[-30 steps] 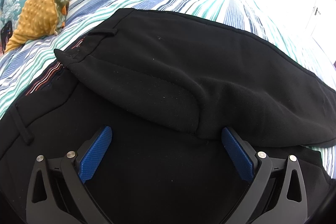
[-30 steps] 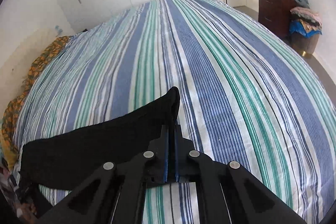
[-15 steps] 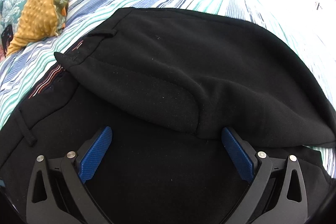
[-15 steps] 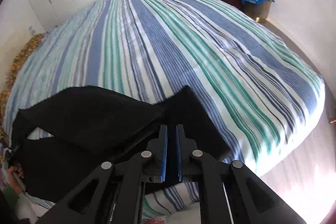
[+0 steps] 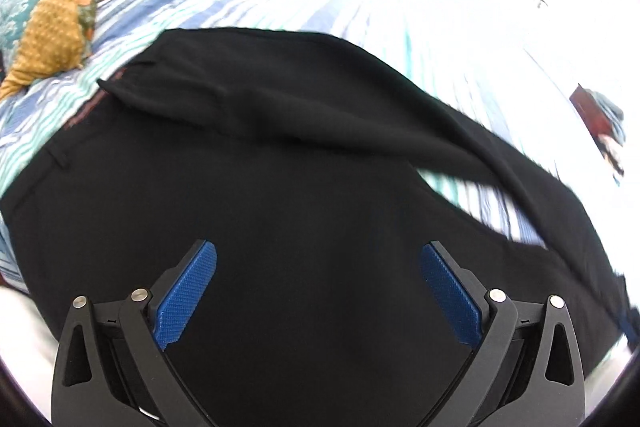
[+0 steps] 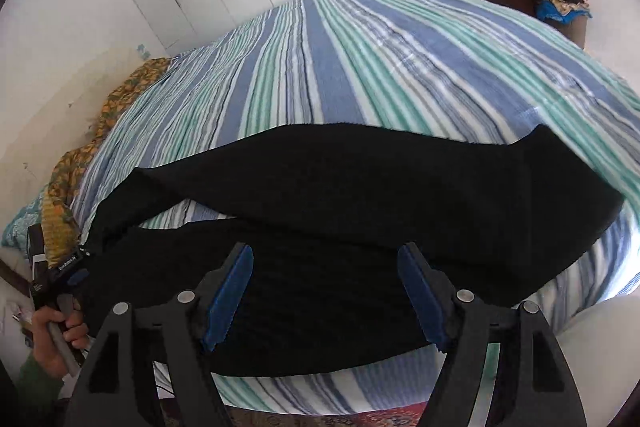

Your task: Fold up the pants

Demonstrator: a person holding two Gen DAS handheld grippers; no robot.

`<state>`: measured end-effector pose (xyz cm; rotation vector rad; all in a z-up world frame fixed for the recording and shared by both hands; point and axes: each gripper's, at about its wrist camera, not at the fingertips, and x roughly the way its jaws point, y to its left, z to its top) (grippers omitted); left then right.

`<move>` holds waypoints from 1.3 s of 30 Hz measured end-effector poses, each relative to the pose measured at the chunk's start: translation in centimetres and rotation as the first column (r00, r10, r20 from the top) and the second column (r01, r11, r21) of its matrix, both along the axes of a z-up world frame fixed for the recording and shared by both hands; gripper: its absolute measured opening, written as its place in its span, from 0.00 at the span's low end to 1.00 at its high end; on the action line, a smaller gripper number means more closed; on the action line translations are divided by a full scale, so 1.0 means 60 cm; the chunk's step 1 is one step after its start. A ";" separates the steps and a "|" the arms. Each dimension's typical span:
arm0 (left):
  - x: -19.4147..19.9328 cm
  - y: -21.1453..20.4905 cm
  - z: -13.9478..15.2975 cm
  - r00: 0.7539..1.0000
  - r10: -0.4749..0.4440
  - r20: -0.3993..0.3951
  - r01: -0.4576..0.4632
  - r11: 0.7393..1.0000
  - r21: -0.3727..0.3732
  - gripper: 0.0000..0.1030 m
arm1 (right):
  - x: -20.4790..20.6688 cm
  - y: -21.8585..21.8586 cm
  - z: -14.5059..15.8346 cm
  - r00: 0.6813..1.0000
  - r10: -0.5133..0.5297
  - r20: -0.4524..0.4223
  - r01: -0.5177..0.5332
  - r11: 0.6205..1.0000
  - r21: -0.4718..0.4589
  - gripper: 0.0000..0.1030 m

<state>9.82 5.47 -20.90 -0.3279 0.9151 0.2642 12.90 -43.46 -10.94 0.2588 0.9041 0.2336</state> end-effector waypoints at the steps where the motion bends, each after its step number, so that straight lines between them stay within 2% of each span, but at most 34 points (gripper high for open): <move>1: -0.005 -0.012 -0.008 1.000 -0.018 -0.011 0.018 1.000 0.004 0.99 | -0.002 0.017 -0.011 1.000 0.020 -0.003 -0.020 1.000 0.019 0.72; 3: -0.007 -0.033 -0.026 0.997 -0.063 -0.051 0.065 0.998 0.024 0.99 | -0.009 0.047 -0.030 0.998 0.064 -0.001 -0.064 0.998 0.011 0.72; 5: -0.002 -0.048 -0.028 0.994 -0.094 -0.059 0.098 0.992 0.077 0.99 | -0.017 0.071 -0.047 0.994 0.109 -0.014 -0.110 0.993 -0.052 0.72; 7: 0.000 -0.050 -0.027 0.993 -0.107 -0.051 0.111 0.991 0.073 0.99 | -0.021 0.078 -0.058 0.992 0.122 -0.027 -0.124 0.989 -0.081 0.72; 10: 0.004 -0.042 -0.031 0.993 -0.101 -0.057 0.104 0.993 0.055 0.99 | -0.019 0.068 -0.064 0.993 0.110 -0.039 -0.112 0.992 -0.056 0.72; 17: 0.006 -0.052 -0.045 0.991 -0.106 -0.083 0.114 0.989 0.099 0.99 | -0.014 0.065 -0.078 0.992 0.104 -0.069 -0.107 0.993 -0.039 0.75; 24: 0.002 -0.056 -0.050 0.990 -0.109 -0.092 0.118 0.987 0.111 0.99 | -0.013 0.060 -0.080 0.993 0.098 -0.072 -0.099 0.995 -0.010 0.76; 39: 0.002 -0.057 -0.048 0.989 -0.110 -0.099 0.121 0.986 0.111 0.99 | -0.014 0.062 -0.081 0.992 0.104 -0.072 -0.105 0.994 -0.012 0.77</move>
